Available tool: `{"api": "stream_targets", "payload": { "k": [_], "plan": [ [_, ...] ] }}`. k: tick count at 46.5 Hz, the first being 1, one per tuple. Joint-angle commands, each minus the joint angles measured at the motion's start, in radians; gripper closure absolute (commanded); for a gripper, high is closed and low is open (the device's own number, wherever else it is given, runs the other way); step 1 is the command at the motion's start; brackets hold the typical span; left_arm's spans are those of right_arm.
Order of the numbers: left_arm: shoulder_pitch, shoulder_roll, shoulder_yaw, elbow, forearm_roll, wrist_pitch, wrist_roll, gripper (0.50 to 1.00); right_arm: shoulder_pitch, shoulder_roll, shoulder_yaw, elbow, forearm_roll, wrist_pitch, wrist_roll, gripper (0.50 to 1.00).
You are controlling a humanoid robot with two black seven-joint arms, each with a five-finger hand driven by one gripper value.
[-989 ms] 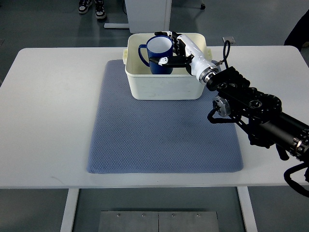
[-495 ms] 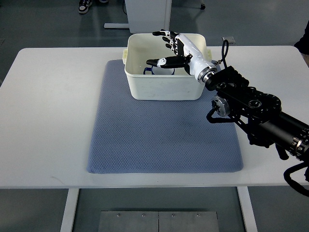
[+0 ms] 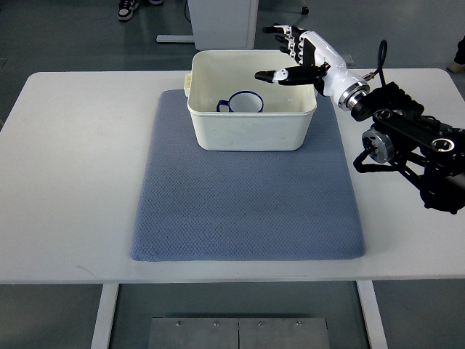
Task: Place cup in box with right hand
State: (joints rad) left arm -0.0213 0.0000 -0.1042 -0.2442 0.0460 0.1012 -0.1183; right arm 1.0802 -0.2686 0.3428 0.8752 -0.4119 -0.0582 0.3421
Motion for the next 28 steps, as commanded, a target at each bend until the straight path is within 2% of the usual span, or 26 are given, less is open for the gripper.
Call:
{"api": "stream_targets", "payload": {
  "k": [1,14,28],
  "plan": [
    [0.000,0.000,0.000,-0.001,0.000,0.000,0.000,0.500,-0.011,-0.052,0.010,0.033,0.015,0.000,0.000,0.502],
    [0.000,0.000,0.000,0.000,0.000,0.000,0.000,0.500,-0.173,-0.172,0.188,0.142,0.015,0.009,-0.052,0.502],
    [0.000,0.000,0.000,0.000,0.000,0.000,0.000,0.500,-0.348,-0.202,0.341,0.189,0.002,0.014,-0.067,0.502]
  ]
}}
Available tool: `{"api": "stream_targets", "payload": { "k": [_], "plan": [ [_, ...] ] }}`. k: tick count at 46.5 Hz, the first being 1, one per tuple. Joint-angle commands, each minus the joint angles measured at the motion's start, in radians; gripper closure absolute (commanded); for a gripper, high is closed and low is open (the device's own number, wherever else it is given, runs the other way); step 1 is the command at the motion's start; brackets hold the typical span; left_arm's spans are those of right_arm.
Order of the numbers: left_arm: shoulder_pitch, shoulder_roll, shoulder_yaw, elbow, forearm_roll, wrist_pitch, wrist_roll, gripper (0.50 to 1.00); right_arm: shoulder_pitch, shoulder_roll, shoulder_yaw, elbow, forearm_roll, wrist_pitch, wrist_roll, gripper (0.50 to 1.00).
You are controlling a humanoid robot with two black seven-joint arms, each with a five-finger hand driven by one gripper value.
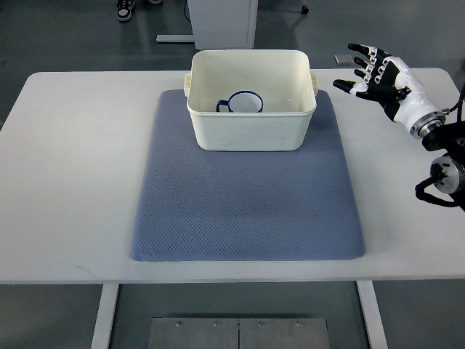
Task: Place cup in box with right hand
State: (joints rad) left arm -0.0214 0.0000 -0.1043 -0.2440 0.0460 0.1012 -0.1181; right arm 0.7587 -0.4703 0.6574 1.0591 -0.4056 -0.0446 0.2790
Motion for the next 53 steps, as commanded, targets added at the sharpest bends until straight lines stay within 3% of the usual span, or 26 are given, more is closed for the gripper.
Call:
{"api": "stream_targets", "payload": {
  "k": [1,30,53],
  "plan": [
    [0.000,0.000,0.000,-0.001,0.000,0.000,0.000,0.500,-0.036,0.001,0.036,0.007,-0.004,0.000,-0.007,0.502],
    [0.000,0.000,0.000,0.000,0.000,0.000,0.000,0.500,-0.188,0.127,0.221,0.013,-0.122,0.014,-0.041,0.500],
    [0.000,0.000,0.000,0.000,0.000,0.000,0.000,0.500,-0.234,0.223,0.286,-0.077,-0.105,0.014,-0.041,0.500]
  ]
}}
